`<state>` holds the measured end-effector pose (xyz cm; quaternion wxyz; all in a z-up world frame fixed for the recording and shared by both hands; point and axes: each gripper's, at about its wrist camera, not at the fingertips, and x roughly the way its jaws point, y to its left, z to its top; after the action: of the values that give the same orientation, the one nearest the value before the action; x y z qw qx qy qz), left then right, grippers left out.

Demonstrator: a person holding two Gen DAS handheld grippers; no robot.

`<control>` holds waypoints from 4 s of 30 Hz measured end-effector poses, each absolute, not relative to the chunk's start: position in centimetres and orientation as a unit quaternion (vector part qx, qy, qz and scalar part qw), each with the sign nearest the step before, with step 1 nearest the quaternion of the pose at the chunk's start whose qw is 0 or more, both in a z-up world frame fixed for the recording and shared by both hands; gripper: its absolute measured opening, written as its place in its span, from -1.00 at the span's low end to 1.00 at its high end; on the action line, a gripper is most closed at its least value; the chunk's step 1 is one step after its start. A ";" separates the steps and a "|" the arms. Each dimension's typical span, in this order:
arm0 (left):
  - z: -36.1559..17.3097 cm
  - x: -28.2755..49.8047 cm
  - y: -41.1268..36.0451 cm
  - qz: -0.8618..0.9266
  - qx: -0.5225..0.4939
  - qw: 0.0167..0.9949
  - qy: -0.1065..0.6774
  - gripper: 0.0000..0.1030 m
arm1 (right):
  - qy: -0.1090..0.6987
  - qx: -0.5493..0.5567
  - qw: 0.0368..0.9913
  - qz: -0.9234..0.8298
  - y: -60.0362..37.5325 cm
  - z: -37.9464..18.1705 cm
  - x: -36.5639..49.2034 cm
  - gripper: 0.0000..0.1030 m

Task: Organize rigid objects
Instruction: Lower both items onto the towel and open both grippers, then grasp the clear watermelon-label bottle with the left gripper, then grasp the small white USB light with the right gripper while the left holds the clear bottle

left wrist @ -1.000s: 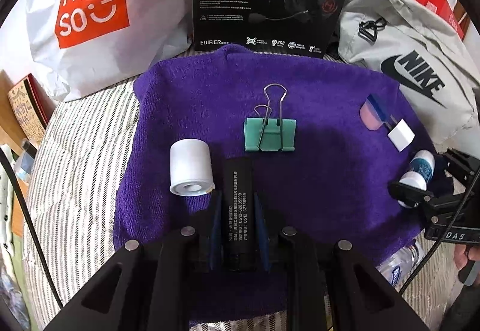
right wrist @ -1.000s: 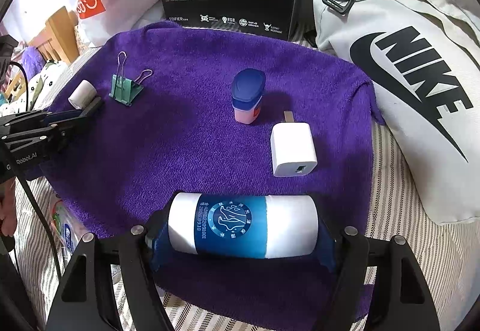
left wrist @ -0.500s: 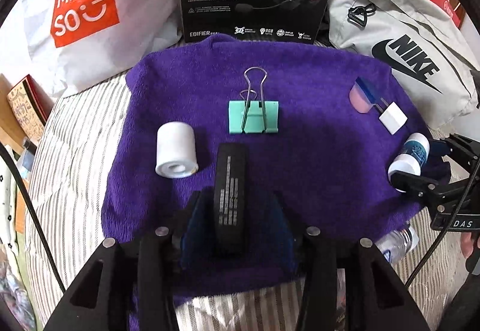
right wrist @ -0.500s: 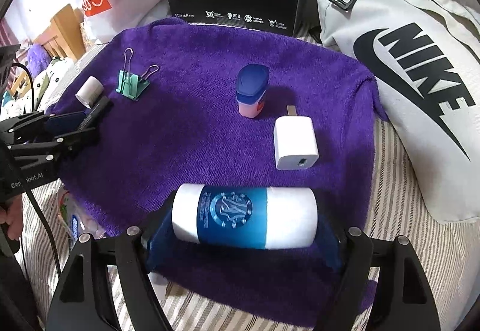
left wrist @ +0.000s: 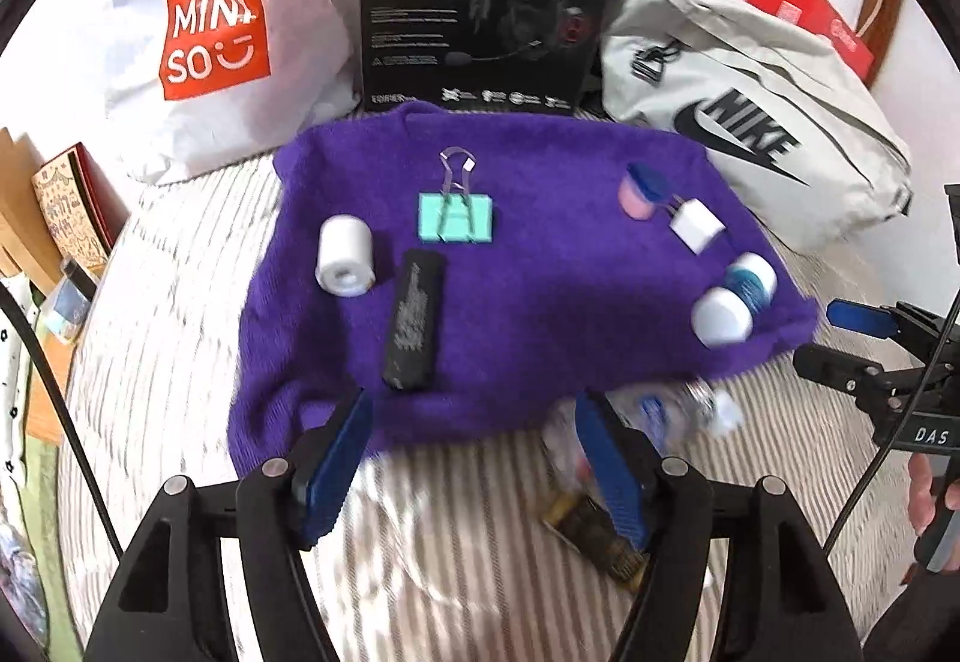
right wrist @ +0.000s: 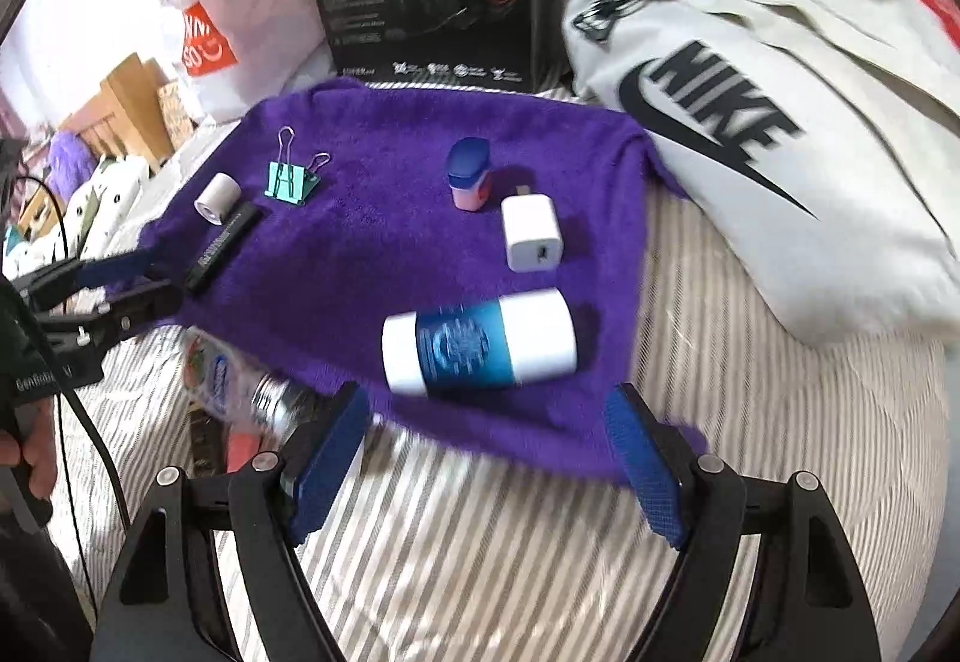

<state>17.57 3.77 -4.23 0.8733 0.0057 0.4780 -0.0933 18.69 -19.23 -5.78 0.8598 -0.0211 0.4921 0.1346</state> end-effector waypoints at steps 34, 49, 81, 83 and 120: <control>-6.8 17.7 -4.7 -0.071 0.042 0.870 0.486 0.68 | 0.519 0.092 0.836 0.151 -24.5 -9.6 9.7 0.61; -6.9 16.6 -3.0 -0.082 0.030 0.879 0.468 0.62 | 0.522 0.099 0.835 0.145 -24.8 -10.1 9.9 0.61; -6.8 13.7 7.1 -0.043 -0.024 0.886 0.462 0.63 | 0.443 -0.056 0.877 0.180 -13.4 -10.5 14.2 0.00; -6.9 13.7 7.0 -0.048 -0.026 0.886 0.461 0.63 | 0.422 -0.071 0.887 0.175 -13.1 -10.8 13.8 0.02; -6.6 12.1 6.4 -0.063 -0.017 0.879 0.472 0.63 | 0.440 -0.071 0.879 0.171 -13.3 -11.5 14.6 0.99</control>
<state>12.08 6.39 -6.61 0.8794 -0.0169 0.4716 -0.0634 14.61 -13.26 -11.45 0.8789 -0.0709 0.4396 0.1708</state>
